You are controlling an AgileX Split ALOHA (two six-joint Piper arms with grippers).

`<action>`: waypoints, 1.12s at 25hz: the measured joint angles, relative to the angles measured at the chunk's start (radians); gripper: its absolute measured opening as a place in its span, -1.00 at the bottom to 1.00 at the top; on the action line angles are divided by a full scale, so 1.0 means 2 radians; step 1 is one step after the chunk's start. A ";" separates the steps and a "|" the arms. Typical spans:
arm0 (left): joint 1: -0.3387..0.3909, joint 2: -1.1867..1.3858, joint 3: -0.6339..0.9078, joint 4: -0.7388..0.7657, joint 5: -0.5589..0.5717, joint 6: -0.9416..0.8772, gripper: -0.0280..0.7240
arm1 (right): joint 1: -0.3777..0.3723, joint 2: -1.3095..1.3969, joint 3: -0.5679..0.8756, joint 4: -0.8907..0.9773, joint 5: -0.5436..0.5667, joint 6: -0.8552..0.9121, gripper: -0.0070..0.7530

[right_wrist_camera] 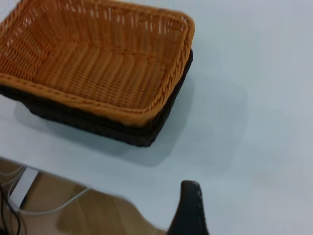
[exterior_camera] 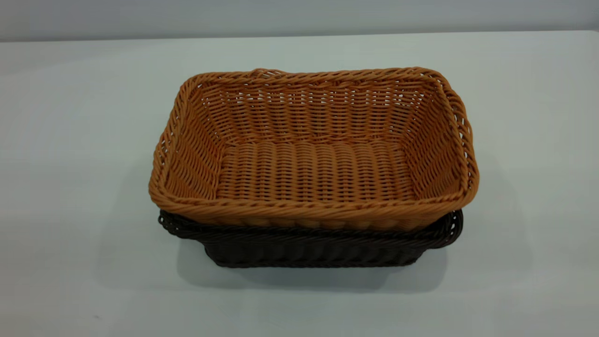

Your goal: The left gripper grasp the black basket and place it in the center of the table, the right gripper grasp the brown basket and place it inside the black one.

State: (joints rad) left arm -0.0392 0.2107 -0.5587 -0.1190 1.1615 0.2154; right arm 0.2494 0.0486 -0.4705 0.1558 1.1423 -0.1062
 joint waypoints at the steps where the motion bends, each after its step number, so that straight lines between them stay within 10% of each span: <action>1: 0.000 -0.012 0.005 0.000 0.000 0.000 0.45 | 0.000 -0.006 0.000 0.000 0.000 0.000 0.44; 28: 0.001 -0.100 0.035 0.006 -0.016 -0.039 0.45 | 0.000 -0.021 0.000 0.000 0.000 0.000 0.44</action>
State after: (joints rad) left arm -0.0367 0.0104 -0.4894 -0.1068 1.1288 0.1377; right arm 0.2494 0.0065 -0.4705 0.1557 1.1423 -0.1062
